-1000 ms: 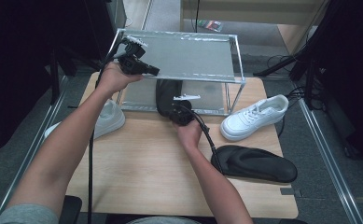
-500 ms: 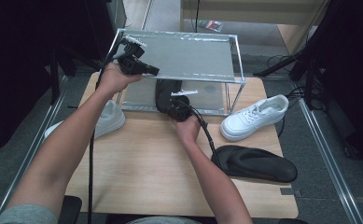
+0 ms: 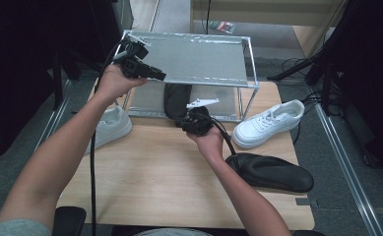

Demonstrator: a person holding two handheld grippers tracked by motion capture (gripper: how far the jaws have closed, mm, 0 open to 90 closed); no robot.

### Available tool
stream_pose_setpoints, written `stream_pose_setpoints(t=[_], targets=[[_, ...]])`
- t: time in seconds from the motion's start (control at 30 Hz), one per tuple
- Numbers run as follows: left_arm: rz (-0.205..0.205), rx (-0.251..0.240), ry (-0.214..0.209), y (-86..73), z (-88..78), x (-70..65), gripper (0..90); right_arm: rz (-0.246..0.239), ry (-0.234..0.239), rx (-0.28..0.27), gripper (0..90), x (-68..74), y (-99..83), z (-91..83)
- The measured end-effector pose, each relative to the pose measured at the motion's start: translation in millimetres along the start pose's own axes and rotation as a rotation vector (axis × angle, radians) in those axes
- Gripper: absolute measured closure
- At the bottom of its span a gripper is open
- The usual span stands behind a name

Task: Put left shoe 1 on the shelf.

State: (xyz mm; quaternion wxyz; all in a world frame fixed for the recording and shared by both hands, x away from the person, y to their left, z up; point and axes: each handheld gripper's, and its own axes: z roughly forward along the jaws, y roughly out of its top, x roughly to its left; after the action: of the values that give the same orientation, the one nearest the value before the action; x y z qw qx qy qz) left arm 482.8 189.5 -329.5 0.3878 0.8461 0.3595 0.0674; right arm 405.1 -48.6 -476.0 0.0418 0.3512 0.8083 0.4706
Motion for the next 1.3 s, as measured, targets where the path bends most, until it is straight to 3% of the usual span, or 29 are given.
stream_pose_setpoints(t=[0.23,0.5,0.7,0.87,1.3], targets=[[0.026,-0.011,0.008,-9.7,-15.2,-19.8,58.5,-0.038,0.034,-0.027,76.0,9.9,-6.0,-31.6],[0.036,0.000,-0.032,-27.9,-22.1,-39.2,52.6,-0.077,0.047,-0.029,72.5,12.3,-16.5,-59.2],[0.016,-0.008,-0.043,-43.2,-19.4,-45.9,46.3,-0.086,0.071,-0.012,68.4,9.3,-26.1,-69.5],[0.038,-0.005,-0.047,-57.7,-16.5,-53.4,41.9,-0.090,0.092,-0.016,64.5,7.6,-32.6,-77.6],[0.034,-0.024,-0.083,-92.9,-14.2,-71.6,38.1,-0.120,0.110,-0.016,59.1,9.0,-56.0,-104.3]])
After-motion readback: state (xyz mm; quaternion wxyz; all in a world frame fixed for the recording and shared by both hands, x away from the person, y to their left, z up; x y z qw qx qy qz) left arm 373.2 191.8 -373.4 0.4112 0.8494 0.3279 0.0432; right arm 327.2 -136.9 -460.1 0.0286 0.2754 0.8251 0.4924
